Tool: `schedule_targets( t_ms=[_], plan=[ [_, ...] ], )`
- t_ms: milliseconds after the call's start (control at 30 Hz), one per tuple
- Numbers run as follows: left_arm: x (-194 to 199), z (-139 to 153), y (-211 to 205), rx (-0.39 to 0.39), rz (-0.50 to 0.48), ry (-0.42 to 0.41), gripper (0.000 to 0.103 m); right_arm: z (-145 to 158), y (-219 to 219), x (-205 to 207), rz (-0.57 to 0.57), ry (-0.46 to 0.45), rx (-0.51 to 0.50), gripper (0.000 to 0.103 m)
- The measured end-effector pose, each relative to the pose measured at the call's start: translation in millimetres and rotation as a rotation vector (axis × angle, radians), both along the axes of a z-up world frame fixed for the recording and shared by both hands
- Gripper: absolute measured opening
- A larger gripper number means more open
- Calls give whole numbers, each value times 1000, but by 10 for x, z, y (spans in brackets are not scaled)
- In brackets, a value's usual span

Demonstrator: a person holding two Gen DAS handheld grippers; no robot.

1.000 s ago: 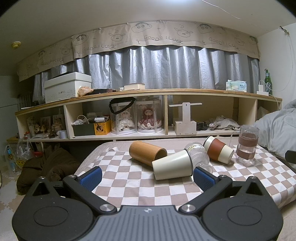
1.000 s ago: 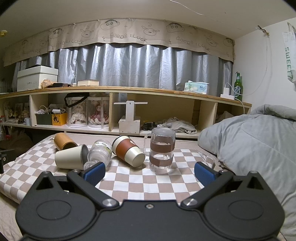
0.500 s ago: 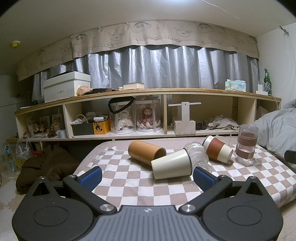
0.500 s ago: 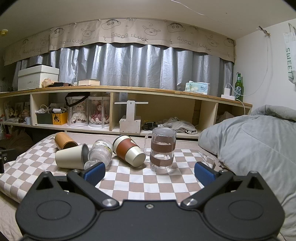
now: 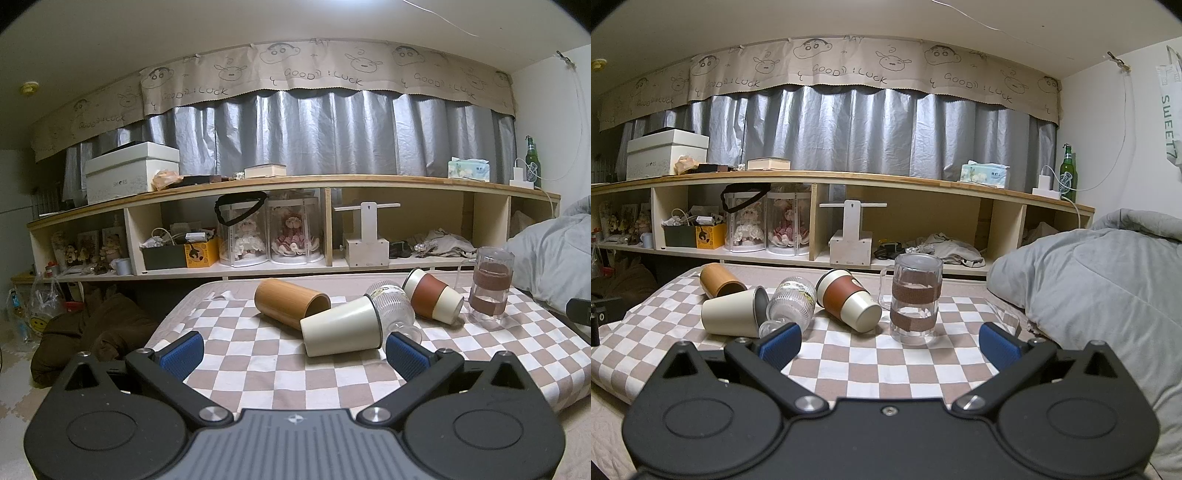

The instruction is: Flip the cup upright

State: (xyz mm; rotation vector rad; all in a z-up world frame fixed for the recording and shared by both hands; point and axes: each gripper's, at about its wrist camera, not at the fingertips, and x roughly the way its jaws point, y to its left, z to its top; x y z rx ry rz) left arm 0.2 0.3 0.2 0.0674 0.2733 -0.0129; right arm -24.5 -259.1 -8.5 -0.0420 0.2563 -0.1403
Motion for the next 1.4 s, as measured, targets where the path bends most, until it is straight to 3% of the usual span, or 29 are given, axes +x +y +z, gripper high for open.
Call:
schedule_targets(
  t_ms=[1233, 1400],
  plan=[
    [2, 0, 1, -1, 0, 2, 103, 85, -5, 10, 1, 2, -2, 103],
    [2, 0, 0, 0, 0, 3, 103, -17, -1, -14, 1, 1, 0, 103]
  ],
)
